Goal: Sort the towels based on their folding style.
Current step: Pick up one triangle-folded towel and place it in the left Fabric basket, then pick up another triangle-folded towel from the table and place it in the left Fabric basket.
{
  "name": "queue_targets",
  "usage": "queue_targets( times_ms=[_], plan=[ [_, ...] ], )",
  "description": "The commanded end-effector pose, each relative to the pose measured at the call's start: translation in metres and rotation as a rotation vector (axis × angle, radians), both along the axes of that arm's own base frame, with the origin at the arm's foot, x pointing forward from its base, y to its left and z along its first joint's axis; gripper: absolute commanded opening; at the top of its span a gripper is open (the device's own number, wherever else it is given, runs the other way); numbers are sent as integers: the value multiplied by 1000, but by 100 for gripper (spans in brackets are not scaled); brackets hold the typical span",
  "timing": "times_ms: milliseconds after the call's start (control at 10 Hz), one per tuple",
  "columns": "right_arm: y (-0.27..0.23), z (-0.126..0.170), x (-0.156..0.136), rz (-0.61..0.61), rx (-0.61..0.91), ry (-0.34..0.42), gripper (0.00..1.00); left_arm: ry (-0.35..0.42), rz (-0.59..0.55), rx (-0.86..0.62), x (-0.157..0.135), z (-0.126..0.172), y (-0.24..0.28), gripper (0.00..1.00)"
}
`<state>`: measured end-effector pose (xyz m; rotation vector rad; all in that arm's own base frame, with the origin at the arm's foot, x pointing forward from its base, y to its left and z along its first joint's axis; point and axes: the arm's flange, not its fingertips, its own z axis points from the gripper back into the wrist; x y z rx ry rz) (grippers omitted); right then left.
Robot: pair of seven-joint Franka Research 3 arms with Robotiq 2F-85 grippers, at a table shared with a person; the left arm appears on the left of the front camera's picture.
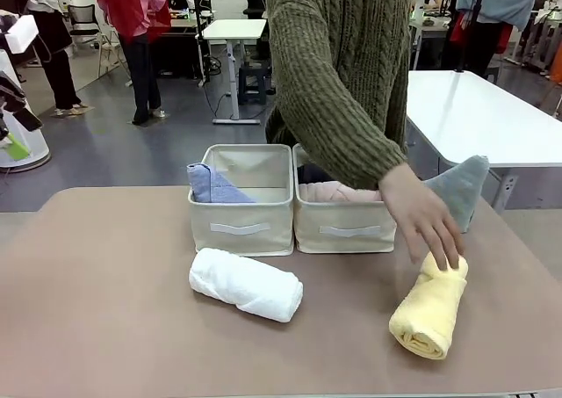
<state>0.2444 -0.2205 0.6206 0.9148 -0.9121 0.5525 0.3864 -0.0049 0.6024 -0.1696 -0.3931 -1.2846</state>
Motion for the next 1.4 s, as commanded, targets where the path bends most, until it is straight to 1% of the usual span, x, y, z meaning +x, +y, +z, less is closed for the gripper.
queue_targets(
  times_ms=[0,500,600,700,800,900,1000,1100,1300],
  plan=[
    [0,1,1,8,18,-25,100,-20,-7,-3,-7,8,2,100],
    [0,1,1,8,18,-25,100,-22,0,-3,-6,9,1,100],
    [0,1,1,8,18,-25,100,21,-48,-187,19,19,33,100],
    [0,1,1,8,18,-25,100,42,-85,-334,32,24,65,100],
    [0,1,1,8,18,-25,100,76,-142,-458,34,30,92,100],
    [0,1,1,8,18,-25,100,62,-154,-550,41,38,123,100],
    [0,1,1,8,18,-25,100,17,-104,-638,40,39,164,100],
    [0,1,1,8,18,-25,100,-13,-88,-706,42,44,195,100],
    [0,1,1,8,18,-25,100,-88,-8,-762,26,40,244,100]
  ],
)
